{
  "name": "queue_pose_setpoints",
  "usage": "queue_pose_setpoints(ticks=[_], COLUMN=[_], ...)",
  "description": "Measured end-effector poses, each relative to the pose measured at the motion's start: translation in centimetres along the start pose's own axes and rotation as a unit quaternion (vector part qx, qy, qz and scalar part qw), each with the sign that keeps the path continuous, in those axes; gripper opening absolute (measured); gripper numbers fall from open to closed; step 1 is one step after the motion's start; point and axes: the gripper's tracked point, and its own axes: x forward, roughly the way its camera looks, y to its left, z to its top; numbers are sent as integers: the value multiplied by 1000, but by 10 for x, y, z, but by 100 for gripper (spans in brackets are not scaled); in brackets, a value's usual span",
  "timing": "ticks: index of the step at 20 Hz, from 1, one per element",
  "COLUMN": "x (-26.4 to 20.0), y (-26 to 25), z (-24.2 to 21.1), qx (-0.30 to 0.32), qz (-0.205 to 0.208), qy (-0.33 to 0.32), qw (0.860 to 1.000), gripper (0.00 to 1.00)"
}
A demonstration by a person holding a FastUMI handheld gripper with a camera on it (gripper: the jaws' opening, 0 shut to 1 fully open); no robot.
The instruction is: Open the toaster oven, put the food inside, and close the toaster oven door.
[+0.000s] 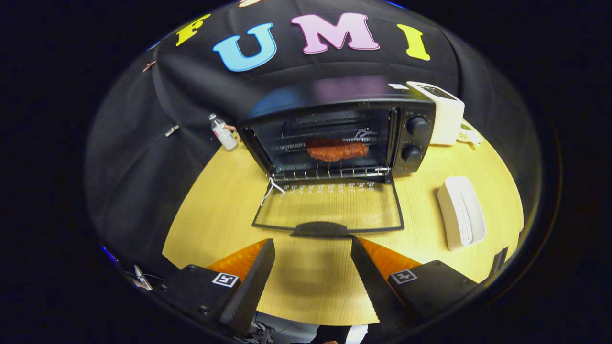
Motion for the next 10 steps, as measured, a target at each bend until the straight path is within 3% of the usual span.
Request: queue_pose_setpoints(ticks=[4,10], x=[13,38], y=[-5,-6], z=[-28,-58], qx=[-30,-47], qz=[-34,-53], qy=[32,67], qw=[998,995], gripper=[99,99])
